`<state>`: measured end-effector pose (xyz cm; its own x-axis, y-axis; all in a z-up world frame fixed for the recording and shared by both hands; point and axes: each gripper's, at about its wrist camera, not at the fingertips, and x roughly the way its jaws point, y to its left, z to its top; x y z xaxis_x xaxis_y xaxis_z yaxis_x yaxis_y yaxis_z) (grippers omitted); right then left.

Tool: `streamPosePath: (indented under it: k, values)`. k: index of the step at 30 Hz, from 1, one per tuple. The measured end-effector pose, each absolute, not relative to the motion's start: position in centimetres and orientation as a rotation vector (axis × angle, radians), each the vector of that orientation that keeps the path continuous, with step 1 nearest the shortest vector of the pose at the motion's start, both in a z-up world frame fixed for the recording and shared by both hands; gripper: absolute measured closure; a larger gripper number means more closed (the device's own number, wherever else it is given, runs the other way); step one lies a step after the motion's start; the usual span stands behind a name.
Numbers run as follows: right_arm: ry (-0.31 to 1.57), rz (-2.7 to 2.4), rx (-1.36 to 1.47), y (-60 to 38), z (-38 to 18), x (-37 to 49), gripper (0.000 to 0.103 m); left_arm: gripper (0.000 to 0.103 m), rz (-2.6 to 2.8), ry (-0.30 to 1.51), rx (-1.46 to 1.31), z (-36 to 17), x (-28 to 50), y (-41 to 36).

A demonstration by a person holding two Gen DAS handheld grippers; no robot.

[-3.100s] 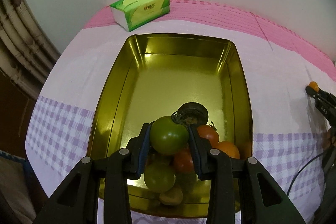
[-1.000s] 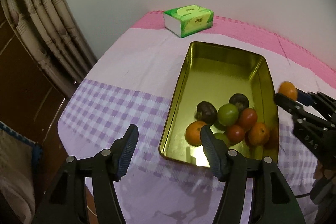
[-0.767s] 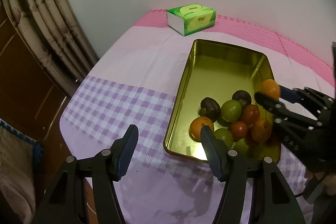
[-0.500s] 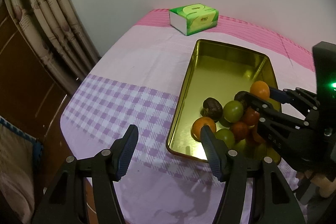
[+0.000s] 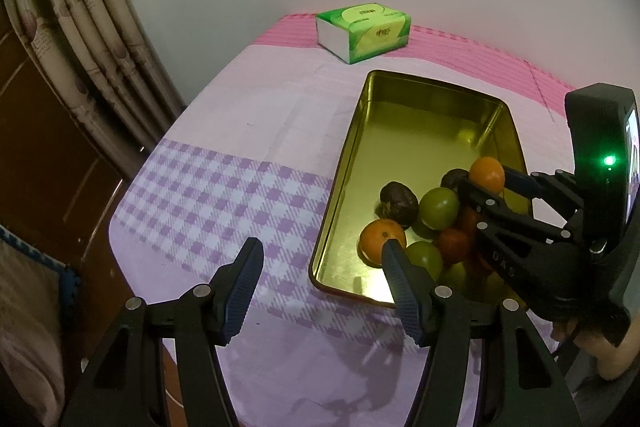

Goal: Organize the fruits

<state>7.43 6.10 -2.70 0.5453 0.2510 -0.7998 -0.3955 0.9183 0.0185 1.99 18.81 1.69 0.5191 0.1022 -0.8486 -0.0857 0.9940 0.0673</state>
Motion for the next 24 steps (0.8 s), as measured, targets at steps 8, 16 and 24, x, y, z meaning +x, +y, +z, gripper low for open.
streamPosePath:
  k: [8, 16, 24]
  values:
    - [0.914, 0.36, -0.158, 5.7, -2.4, 7.0, 0.049, 0.041, 0.11, 1.021, 0.02, 1.7, 1.9, 18.6]
    - [0.845, 0.324, -0.169, 4.7, -0.1, 4.4, 0.018, 0.041, 0.099, 1.018, 0.011, 1.8, 1.8, 18.5]
    - [0.846, 0.28, -0.174, 3.2, 1.0, 1.6, 0.002, 0.041, 0.082, 1.024, 0.023, 1.8, 1.6, 17.7]
